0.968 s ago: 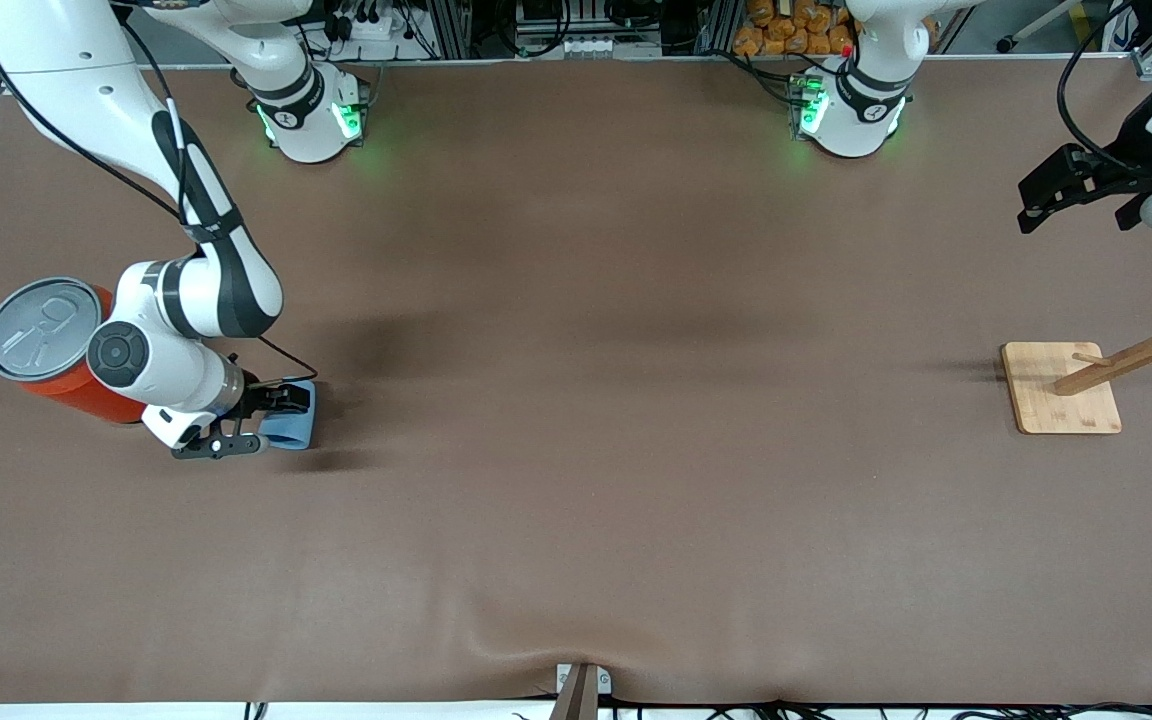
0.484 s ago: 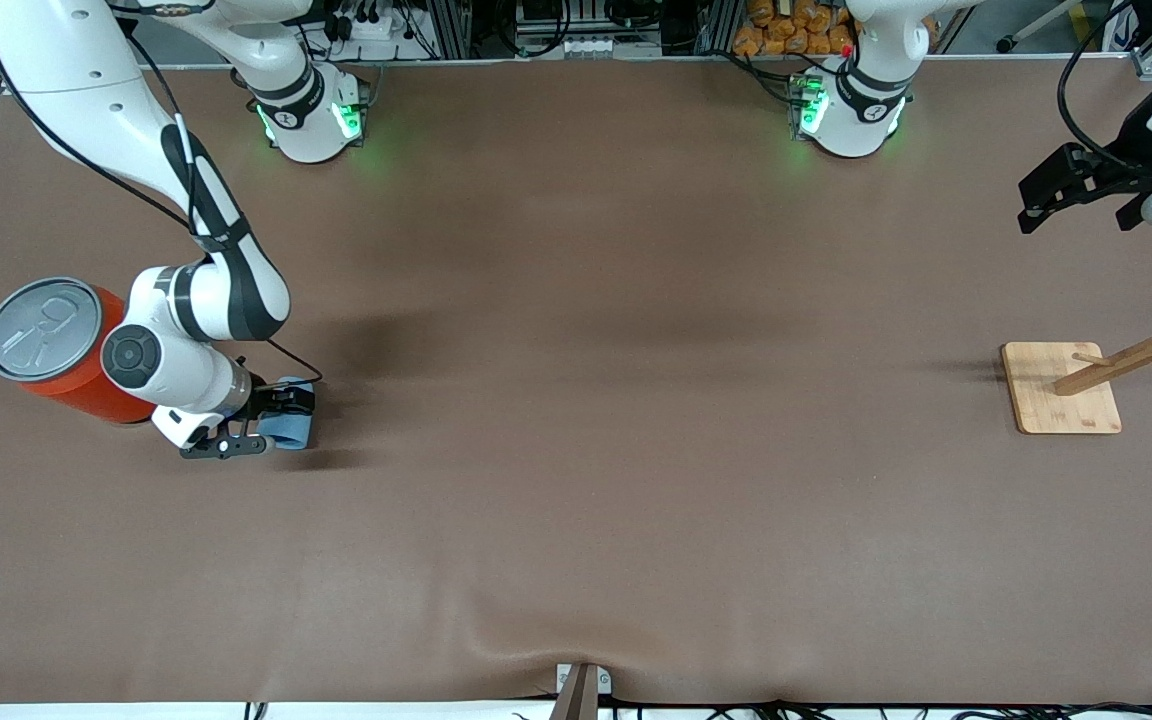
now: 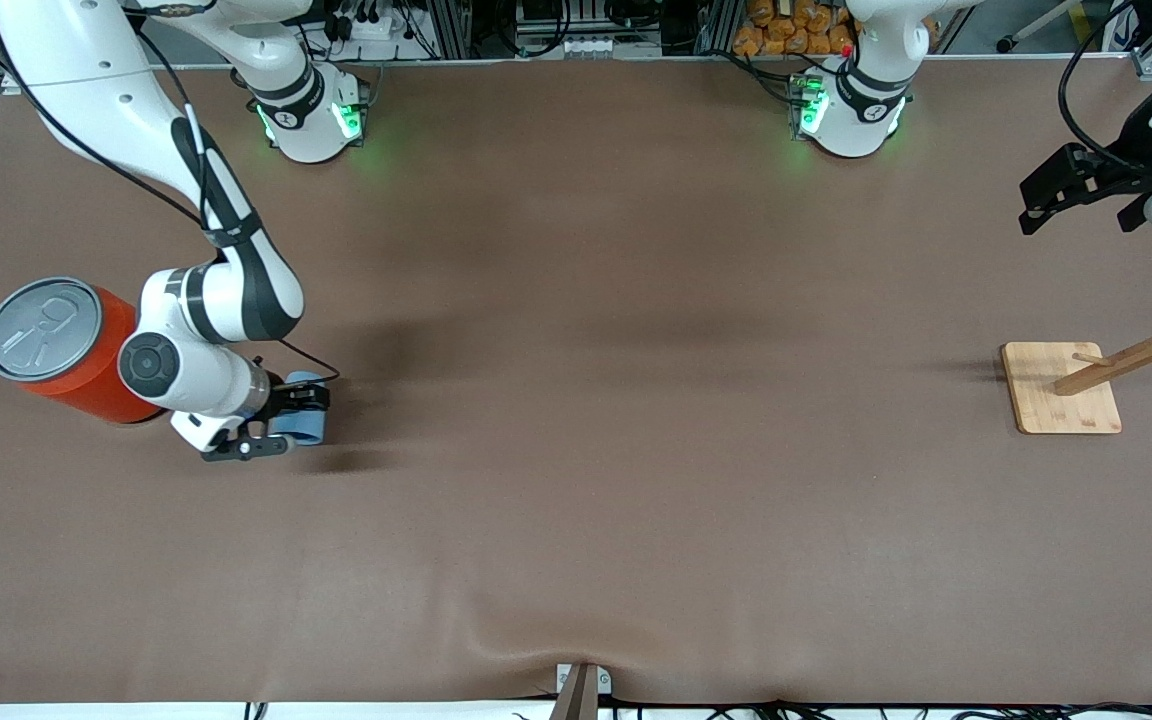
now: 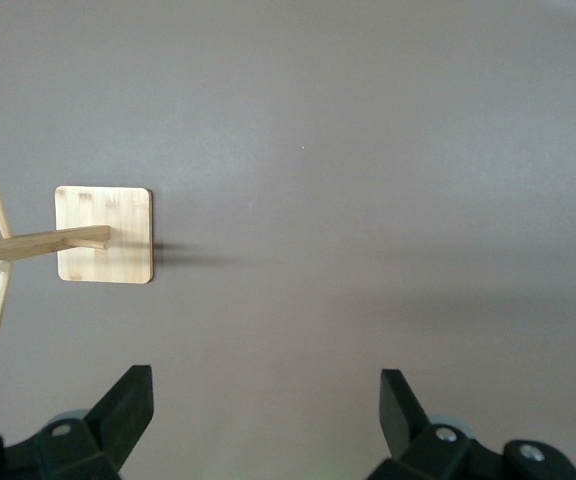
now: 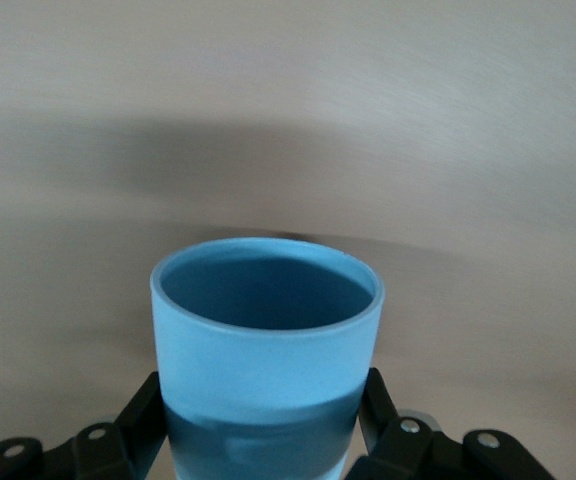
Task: Flip cup
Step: 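Lift the cup with the right gripper while the left gripper approaches, then bring the left gripper toward the cup held by the right gripper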
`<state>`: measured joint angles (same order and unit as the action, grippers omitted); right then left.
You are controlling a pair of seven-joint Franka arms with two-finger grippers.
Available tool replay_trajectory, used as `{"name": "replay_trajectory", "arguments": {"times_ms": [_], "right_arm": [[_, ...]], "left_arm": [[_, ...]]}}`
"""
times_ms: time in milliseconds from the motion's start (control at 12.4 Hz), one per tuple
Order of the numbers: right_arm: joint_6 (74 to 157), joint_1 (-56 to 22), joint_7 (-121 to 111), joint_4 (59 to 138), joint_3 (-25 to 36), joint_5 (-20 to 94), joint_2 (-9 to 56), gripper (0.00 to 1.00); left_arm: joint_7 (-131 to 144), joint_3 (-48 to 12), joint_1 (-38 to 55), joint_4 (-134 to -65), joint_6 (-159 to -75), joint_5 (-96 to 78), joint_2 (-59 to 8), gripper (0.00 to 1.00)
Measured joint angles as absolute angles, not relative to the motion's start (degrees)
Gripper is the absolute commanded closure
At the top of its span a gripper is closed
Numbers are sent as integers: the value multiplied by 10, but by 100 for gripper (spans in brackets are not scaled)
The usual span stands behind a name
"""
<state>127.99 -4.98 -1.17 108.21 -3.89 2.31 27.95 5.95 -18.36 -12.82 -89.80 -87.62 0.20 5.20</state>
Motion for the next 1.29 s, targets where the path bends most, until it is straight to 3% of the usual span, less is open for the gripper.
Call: {"name": "replay_trajectory", "arguments": {"times_ms": [242,645,968,1290], "right_arm": [[1227,-81,-13,1005,-95,20,276,82],[1231,-149,-85,949,-161,-31,301,83],[1242,-248,-167,887,-167,-135,350,83],[1304,-288,-272,863,-168,-139,390,84]], "left_arm": [[59,-183,-128,-897,-876,2,52,0],[59,-182,-129,-911,-874,-8,40,0],[60,-181,-133,-929,-895,-152,-73,0],[58,-181,-135,-978,-980,-279,-202,0]]}}
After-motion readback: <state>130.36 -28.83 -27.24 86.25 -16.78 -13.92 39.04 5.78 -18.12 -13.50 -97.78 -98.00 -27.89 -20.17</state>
